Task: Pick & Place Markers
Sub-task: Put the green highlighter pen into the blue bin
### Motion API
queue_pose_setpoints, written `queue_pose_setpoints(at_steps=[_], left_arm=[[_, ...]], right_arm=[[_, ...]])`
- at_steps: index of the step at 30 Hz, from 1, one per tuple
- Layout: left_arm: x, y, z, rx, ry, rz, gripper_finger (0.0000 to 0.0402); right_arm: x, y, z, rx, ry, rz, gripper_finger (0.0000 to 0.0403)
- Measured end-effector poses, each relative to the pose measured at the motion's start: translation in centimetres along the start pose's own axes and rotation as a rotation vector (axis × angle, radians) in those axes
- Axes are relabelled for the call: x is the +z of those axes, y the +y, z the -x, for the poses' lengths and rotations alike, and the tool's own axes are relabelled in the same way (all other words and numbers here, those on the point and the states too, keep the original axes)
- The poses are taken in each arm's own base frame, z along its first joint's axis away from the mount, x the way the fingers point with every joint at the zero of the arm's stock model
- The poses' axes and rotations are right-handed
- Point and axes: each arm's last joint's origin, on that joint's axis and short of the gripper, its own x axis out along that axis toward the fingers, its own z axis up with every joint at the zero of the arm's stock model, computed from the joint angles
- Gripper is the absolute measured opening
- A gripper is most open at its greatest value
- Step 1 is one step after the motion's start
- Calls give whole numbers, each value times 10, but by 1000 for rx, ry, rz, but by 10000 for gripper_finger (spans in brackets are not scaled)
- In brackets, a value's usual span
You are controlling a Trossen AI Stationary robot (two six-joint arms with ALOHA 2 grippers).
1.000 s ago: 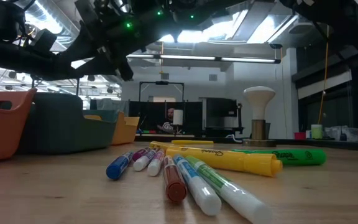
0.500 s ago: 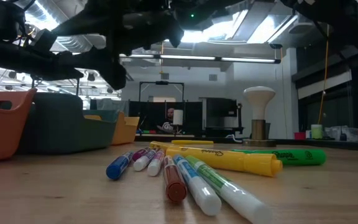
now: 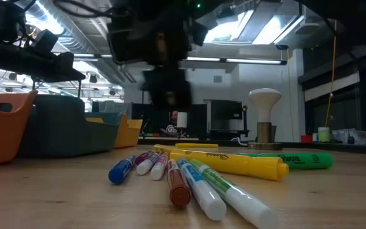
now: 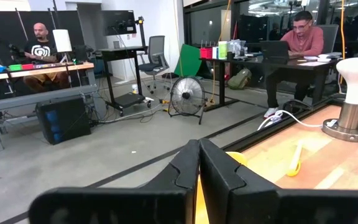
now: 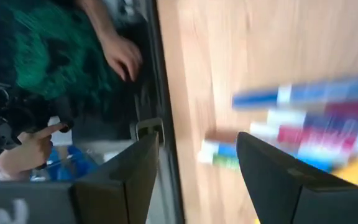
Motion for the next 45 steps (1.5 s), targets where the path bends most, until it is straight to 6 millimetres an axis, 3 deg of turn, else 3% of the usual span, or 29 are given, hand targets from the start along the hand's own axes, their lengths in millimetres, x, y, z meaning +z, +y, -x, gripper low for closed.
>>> queue_pose_setpoints(at_steps=[8,21,30,45], left_arm=[[0,0,0,0,0,0,9],[0,0,0,0,0,0,8],[0,0,0,0,0,0,7],[0,0,0,0,0,0,7]], right_arm=[[-33,13,-15,-123,202,-194,216],[-74,31,-40,-757,344,71,216],[-84,39,-52,-904,349,137,216],[-108,-4,-77,-918,481,105,216]])
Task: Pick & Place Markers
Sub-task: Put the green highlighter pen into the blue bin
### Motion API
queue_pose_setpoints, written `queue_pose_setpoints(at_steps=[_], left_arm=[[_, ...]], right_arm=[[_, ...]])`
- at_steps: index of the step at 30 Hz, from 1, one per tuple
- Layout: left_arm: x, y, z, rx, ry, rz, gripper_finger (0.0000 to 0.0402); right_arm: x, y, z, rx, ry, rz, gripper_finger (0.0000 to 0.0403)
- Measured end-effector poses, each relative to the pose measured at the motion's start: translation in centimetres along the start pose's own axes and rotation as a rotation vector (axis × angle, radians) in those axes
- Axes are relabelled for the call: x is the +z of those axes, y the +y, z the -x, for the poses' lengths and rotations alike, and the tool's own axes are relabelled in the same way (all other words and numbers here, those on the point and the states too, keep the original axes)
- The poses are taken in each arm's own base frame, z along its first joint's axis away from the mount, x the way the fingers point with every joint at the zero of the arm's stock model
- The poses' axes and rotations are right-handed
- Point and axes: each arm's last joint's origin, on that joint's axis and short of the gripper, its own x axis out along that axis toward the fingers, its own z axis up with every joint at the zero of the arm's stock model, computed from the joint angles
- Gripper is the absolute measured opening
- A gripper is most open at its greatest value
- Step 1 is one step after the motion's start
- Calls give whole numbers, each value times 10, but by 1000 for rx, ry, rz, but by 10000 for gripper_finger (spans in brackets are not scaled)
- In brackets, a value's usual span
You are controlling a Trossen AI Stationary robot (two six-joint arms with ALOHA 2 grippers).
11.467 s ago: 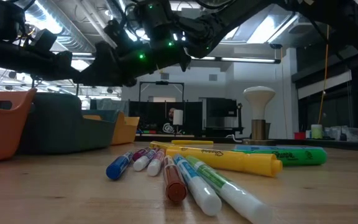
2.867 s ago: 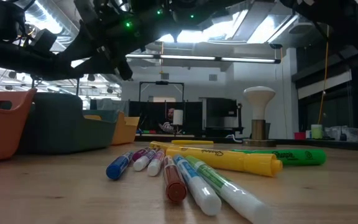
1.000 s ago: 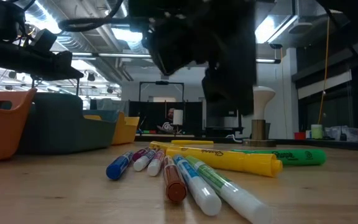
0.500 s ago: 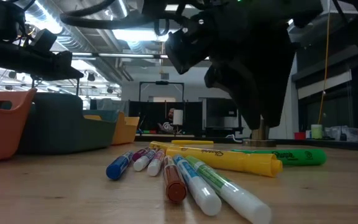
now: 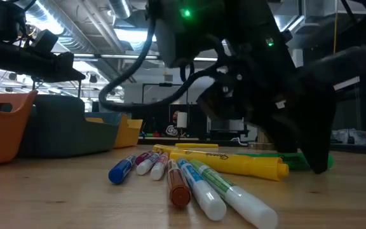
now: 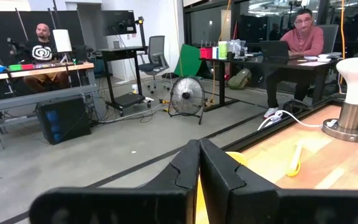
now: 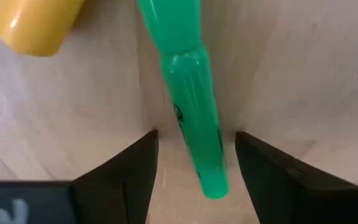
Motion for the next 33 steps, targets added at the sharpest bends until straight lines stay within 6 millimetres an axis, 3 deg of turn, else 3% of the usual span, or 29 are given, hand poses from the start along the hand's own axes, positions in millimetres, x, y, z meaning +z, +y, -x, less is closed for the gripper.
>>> queue_pose_setpoints(at_steps=[7,16,25,33], left_arm=[[0,0,0,0,0,0,10],[0,0,0,0,0,0,6],[0,0,0,0,0,0,10],[0,0,0,1,0,0,8]], right_arm=[[-1,-1,-10,-23,-6,21,192],[0,-4,-12,-53,-8,-8,66],[2,-6,-6,-79,-32,-78,75],[-4,-8,23,-125,-174,-155,66]])
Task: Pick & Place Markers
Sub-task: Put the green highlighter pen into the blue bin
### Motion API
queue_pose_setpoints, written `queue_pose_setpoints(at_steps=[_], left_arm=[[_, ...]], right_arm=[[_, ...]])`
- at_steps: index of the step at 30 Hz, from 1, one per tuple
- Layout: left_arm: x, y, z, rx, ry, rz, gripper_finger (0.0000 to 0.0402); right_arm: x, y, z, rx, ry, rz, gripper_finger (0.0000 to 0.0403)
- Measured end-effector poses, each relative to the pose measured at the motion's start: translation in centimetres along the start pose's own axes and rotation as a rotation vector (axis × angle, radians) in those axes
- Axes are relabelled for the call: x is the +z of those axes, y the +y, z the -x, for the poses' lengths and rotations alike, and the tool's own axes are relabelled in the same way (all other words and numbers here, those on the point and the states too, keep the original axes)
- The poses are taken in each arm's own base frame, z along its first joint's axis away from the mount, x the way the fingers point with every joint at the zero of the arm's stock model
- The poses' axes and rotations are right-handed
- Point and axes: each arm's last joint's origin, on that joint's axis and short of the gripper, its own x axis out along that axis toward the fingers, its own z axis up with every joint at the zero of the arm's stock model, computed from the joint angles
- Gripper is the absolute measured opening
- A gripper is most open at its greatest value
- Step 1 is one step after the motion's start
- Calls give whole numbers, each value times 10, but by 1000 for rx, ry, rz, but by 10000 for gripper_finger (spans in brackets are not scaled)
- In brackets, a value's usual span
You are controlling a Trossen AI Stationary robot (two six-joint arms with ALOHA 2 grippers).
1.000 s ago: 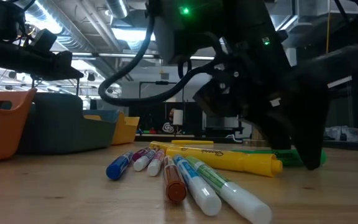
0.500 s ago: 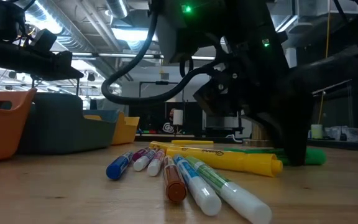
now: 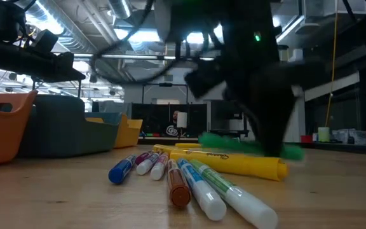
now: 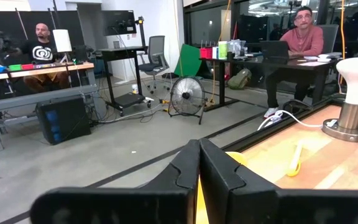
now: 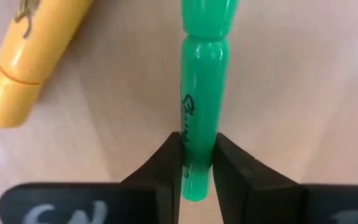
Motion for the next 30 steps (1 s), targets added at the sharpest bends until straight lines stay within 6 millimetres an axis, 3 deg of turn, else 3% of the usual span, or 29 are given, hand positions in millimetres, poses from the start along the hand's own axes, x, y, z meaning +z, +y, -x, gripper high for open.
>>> queue_pose_setpoints(at_steps=[18,30], left_arm=[[0,0,0,0,0,0,10],[0,0,0,-1,0,0,9]], right_arm=[[-16,-37,80,6,-313,-135,66],[15,-52,102,64,-675,-84,66]])
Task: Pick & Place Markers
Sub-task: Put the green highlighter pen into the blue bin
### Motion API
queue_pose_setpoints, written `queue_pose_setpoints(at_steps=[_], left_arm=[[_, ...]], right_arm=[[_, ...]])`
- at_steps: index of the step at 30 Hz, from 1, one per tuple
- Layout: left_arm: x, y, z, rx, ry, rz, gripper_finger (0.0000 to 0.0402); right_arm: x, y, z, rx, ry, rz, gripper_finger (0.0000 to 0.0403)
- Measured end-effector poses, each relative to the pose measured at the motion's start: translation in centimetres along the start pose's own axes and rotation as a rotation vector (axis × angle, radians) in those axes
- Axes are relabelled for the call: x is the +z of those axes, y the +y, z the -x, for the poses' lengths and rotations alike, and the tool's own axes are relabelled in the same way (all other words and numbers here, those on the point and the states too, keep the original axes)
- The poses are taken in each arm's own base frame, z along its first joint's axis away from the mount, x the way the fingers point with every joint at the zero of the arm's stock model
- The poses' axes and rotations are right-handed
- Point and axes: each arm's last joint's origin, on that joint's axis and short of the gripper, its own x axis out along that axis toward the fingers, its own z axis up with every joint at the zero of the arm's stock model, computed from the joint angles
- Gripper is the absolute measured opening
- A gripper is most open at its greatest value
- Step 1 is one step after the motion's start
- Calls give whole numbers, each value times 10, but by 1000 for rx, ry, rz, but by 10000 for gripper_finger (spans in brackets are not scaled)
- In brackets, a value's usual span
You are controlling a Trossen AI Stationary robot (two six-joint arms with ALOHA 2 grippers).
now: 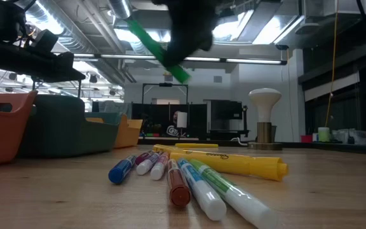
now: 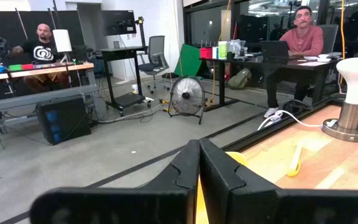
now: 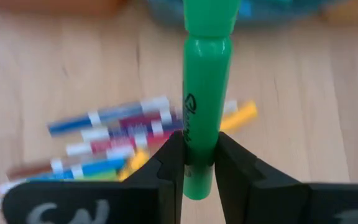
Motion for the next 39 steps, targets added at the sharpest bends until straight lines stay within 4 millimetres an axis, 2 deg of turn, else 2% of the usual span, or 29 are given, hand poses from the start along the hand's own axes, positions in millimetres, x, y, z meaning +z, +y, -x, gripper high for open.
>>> queue_pose_setpoints(at_steps=[7,21,24,31,36,39], left_arm=[[0,0,0,0,0,0,8],[0,0,0,0,0,0,8],[0,0,0,0,0,0,6],[0,0,0,0,0,0,10],[0,0,0,0,0,0,8],[0,0,0,0,0,0,6]], right_arm=[[22,-4,0,75,-199,42,66],[58,-15,4,67,-565,96,67],[63,-16,-7,59,-616,97,67],[63,-21,-56,-24,-634,51,67],[59,-32,-91,-79,-613,44,67],[57,-39,-105,-118,-600,96,67]])
